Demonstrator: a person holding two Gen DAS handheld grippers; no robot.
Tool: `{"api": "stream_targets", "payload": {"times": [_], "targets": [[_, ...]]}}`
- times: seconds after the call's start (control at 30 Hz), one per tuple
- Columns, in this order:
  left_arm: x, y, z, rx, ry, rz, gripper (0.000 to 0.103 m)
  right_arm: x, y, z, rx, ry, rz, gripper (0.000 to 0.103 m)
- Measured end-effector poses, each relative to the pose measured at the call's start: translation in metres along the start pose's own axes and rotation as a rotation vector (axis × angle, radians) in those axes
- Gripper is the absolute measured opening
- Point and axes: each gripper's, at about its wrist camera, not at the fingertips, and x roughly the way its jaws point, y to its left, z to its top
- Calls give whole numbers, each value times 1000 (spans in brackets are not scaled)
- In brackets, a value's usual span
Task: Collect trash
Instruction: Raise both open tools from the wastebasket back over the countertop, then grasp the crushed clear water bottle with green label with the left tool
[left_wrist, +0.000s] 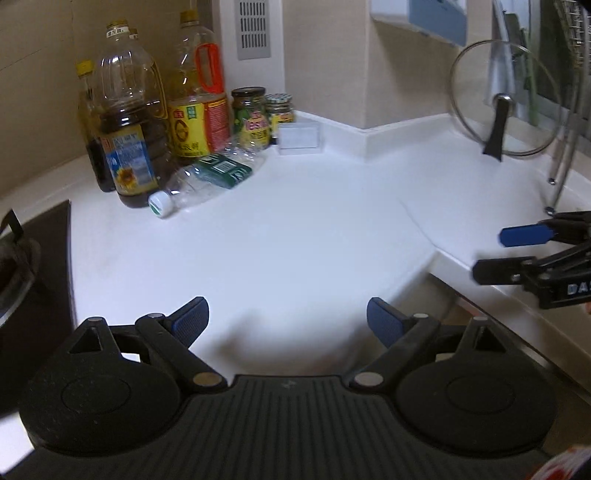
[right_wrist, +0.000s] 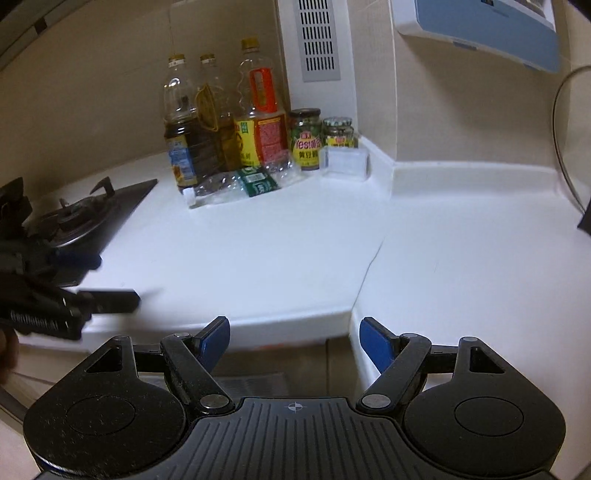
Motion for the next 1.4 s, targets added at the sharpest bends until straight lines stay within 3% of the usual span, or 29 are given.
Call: {"api": "stream_targets", "payload": {"times": [0.2, 0.43, 0.67, 0.8, 0.97, 1.2, 1.23, 1.3, 1.4], "targets": [[51, 38, 35, 95, 3, 33, 91, 26, -10, 23, 51, -22, -35, 77], [128, 107, 74, 124, 13, 50, 88, 82, 2, 52, 94, 9, -111, 77], [180, 151, 84, 129, 59, -34, 65, 141, 16, 81, 128, 42, -173, 77], [188, 157, 81, 120, 79, -84, 31, 158, 21, 93, 134, 36, -184, 77], [173, 142, 74, 91, 75, -157, 29, 172, 19, 98, 147, 43, -181, 77], [134, 91, 47, 54, 107, -229, 29, 179, 13, 100, 108, 70, -118, 77], [131, 87, 44, 33, 119, -241, 32, 180, 12, 101, 95, 79, -111, 77], [122, 84, 41, -4, 118, -266, 53, 182, 9, 102, 56, 93, -109, 77], [116, 89, 47, -61, 93, -270, 70, 182, 3, 101, 18, 111, -108, 77]]}}
